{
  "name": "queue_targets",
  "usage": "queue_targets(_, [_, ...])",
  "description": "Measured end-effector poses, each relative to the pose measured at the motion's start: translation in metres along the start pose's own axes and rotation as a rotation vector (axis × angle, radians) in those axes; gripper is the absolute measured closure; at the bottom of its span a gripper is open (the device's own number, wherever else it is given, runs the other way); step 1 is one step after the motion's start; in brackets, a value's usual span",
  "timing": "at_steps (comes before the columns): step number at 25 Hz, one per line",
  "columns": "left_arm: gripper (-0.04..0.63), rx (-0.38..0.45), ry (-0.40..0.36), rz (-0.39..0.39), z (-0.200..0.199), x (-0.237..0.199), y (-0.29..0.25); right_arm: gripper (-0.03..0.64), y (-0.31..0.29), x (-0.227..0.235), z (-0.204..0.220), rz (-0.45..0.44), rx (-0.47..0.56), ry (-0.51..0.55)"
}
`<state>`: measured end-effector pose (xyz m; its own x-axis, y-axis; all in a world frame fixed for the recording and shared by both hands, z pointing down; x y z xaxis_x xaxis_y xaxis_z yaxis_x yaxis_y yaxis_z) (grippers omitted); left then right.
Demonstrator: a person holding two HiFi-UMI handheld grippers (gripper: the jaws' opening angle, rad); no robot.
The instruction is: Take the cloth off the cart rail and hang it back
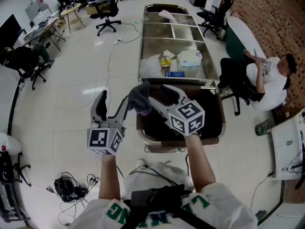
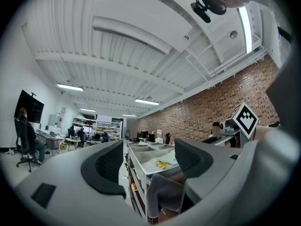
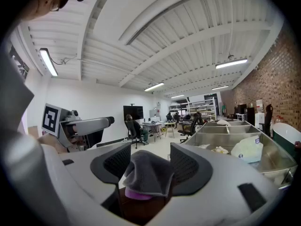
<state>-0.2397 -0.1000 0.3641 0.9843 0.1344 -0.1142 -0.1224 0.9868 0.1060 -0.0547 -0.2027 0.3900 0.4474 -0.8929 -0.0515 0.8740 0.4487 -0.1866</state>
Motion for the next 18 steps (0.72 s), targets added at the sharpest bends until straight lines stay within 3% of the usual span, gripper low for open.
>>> queue_targets(3, [0.255, 0.002, 0.001, -0.007, -0.001, -0.006, 0.003, 0.316, -0.018, -0.008, 0.005, -0.032, -0.032, -0.021])
queue_targets(7, [0.255, -0.001, 0.000, -0.020, -0.002, -0.011, 0.009, 0.232, -0.043, -0.022, 0.014, -0.089, -0.113, -0.006])
queue_targets(13, [0.255, 0.014, -0.005, -0.061, -0.007, -0.022, 0.018, 0.232, -0.076, -0.032, 0.038, -0.146, -0.249, 0.068])
queue_targets(18, [0.255, 0.023, -0.007, -0.084, -0.010, -0.030, 0.027, 0.238, -0.089, -0.039, 0.057, -0.165, -0.344, 0.072])
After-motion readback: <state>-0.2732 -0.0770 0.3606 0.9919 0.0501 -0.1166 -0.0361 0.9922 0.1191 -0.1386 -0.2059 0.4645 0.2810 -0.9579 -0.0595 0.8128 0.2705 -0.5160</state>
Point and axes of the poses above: the fingertips, and each gripper's own axes: y backward along the fingers, x to its right, z out of its underside, the point moved 6 cm from there along y, backward along the fingers, and after that the axes turned 8 degrees about y, right-handed, at the moved point
